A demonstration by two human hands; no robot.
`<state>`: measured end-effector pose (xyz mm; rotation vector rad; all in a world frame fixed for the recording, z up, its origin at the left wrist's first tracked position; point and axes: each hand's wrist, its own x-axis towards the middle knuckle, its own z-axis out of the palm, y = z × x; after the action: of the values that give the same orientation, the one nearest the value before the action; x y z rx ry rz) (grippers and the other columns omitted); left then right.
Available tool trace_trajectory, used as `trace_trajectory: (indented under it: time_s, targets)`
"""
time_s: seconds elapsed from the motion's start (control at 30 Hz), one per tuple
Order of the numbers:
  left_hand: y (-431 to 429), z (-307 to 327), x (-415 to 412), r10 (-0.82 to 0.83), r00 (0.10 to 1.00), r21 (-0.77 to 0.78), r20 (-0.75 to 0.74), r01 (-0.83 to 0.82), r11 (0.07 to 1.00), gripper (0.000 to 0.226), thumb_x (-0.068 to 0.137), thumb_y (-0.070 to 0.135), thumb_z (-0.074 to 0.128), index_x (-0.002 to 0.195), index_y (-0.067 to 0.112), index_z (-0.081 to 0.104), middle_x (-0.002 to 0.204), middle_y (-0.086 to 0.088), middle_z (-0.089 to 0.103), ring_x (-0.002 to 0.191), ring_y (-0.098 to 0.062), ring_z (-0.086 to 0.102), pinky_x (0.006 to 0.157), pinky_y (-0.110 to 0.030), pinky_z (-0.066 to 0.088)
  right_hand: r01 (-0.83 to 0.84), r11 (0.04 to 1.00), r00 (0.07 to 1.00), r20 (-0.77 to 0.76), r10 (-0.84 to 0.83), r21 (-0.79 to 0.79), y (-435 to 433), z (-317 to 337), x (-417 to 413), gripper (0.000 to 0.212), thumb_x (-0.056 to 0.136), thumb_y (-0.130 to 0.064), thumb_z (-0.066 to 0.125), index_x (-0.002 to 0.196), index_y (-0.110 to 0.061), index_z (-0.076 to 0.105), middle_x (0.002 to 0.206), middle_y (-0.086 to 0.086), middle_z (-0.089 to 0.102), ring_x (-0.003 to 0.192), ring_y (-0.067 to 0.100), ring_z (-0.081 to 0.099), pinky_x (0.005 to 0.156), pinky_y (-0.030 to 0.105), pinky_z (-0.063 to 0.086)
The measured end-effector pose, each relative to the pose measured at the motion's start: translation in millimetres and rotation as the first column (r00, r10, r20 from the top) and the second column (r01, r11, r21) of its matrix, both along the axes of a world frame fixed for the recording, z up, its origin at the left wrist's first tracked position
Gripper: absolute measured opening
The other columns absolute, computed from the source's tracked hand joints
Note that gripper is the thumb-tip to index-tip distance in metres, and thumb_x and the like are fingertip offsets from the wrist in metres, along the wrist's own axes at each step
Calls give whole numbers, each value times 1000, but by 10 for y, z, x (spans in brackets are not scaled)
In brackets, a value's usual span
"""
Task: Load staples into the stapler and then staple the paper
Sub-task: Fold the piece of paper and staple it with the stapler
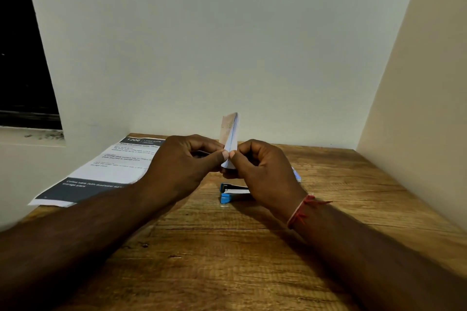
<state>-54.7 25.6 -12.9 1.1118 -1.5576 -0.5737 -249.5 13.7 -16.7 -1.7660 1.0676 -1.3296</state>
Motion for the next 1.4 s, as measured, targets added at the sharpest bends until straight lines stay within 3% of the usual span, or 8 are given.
trace_trajectory:
  time_s: [0.2,0.4,0.53,0.7,0.83,1.1,1.27,1.4]
  targets:
    - [1,2,14,15,1000,22,11,-15,1000,9,95,31,89,99,24,92,103,9,88,92,-10,85,90,-41,72,13,999,998,-63,-16,-43,-3,7,-19,13,106,-23,73,99,-12,76,99,3,85,89,14,85,85,47,70]
    - [54,37,-2,105,994,-60,39,-103,993,6,94,33,90,92,28,89,83,12,86,80,-7,84,78,-25,64,42,963,951,-285,-120,-265,43,36,-11,17,106,-32,71,92,-23,74,86,-3,81,84,13,80,77,45,68]
    - [70,77,6,140,990,-66,26,-139,988,6,95,33,88,92,27,88,83,9,87,81,-8,85,82,-32,67,44,945,927,-338,-159,-325,82,47,27,19,105,-27,71,87,-24,72,79,-3,76,77,15,74,71,41,60]
    - [57,102,43,107,994,-52,25,-105,993,9,98,29,86,93,24,90,85,6,87,85,-12,84,86,-37,68,55,973,961,-254,-113,-226,38,26,51,19,105,-35,71,89,-26,74,86,-3,79,85,15,79,79,50,67]
    - [39,91,47,79,995,-39,56,-77,996,9,100,31,84,98,26,90,88,8,87,88,-8,82,79,-22,62,72,979,979,-176,-106,-189,24,38,49,21,104,-44,72,92,-27,75,87,0,80,85,19,80,81,52,68]
    - [20,58,19,38,996,-24,82,-36,999,6,100,29,84,97,27,89,87,18,85,86,5,80,67,0,51,54,996,994,-96,-60,-65,-54,-7,6,12,104,-27,70,93,-22,73,94,6,81,91,24,83,86,55,69]
    - [35,51,20,44,995,-43,87,-40,998,5,99,30,85,97,29,89,87,17,85,88,2,80,68,-2,52,36,999,997,-62,-38,-33,-1,22,-14,13,106,-18,68,95,-14,74,92,4,83,87,18,84,89,50,69]
    - [4,12,5,76,995,-126,58,-68,990,9,100,32,84,106,26,89,102,10,85,97,-5,80,80,-14,58,17,999,996,85,-20,33,-18,35,-9,13,105,-14,69,96,-7,75,97,12,84,94,30,84,90,52,69]
